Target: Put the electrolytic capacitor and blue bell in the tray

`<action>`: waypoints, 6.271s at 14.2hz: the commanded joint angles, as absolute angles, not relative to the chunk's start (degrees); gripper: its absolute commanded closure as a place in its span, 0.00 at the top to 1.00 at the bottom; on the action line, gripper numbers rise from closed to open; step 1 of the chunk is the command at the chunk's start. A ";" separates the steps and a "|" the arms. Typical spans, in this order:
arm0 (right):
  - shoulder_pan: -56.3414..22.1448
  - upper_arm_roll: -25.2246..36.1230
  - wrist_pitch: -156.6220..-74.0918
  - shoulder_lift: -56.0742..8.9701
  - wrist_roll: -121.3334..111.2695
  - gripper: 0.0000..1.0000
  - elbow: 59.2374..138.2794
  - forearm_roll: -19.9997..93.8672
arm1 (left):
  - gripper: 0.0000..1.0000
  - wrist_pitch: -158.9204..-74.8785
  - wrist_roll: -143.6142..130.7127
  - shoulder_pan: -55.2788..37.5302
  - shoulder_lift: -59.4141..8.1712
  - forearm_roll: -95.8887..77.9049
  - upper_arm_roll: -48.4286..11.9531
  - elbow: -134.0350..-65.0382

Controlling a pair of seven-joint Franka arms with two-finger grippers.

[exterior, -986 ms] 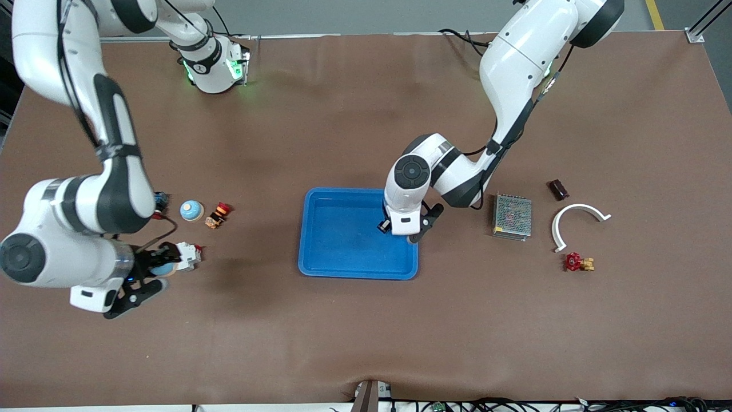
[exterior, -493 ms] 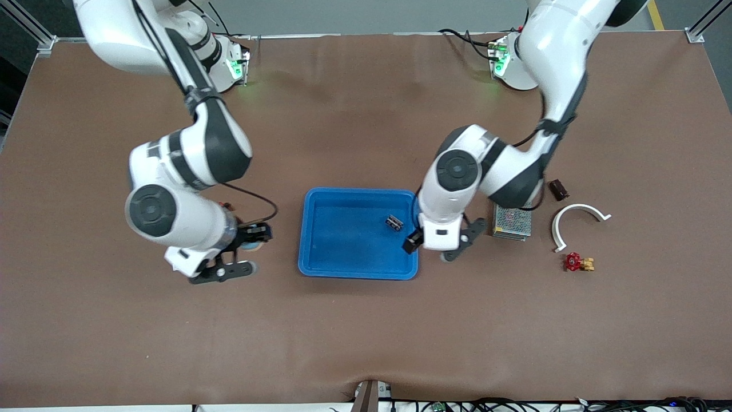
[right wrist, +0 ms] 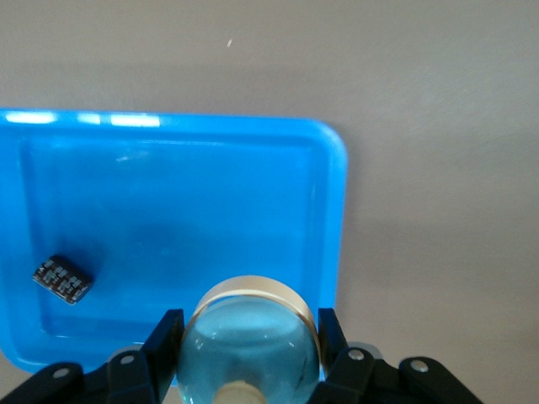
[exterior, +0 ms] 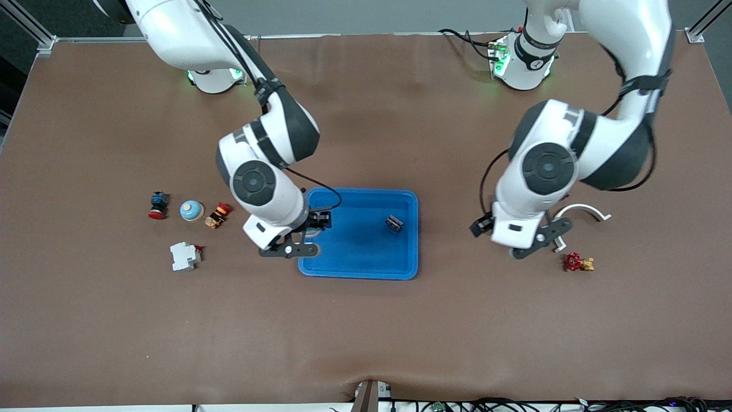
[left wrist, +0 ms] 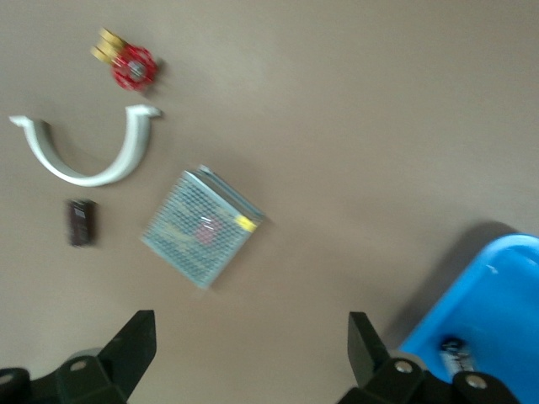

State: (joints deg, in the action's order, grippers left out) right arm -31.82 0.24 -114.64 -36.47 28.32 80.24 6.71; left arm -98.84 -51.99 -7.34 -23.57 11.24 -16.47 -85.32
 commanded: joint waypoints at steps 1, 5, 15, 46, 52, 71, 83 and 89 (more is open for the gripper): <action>-33.57 0.97 -119.86 -35.33 29.09 0.34 85.85 7.56 | 1.00 -98.44 -41.53 -1.52 -15.93 11.87 -17.05 -93.40; -35.06 0.97 -124.62 -36.03 29.00 0.34 89.99 7.47 | 1.00 -98.79 -26.66 7.97 -13.71 11.86 -17.14 -99.83; -37.62 1.05 -130.42 -40.43 28.92 0.34 92.19 6.86 | 1.00 -131.99 -26.36 20.91 -9.93 11.16 -17.05 -131.47; -23.40 1.49 -109.00 -27.61 0.91 1.00 91.05 6.68 | 0.00 -117.16 -44.61 12.24 -25.73 8.88 -25.84 -98.82; -12.50 1.58 -104.06 -21.54 -14.48 1.00 93.94 1.50 | 0.00 -115.05 -65.72 -2.53 -36.99 9.14 -25.31 -83.60; 0.97 1.41 -137.98 -10.71 -34.98 1.00 128.93 -2.20 | 0.00 -134.56 -100.46 -26.72 -53.34 8.97 -11.16 -75.85; 0.18 1.23 -147.21 -16.96 -34.98 1.00 132.01 -2.20 | 1.00 -135.36 -96.34 -25.67 -49.58 9.05 -11.43 -75.59; 0.18 1.14 -149.24 -18.46 -34.98 1.00 133.07 -2.20 | 1.00 -120.26 -71.41 -19.87 -36.85 9.14 -11.51 -75.94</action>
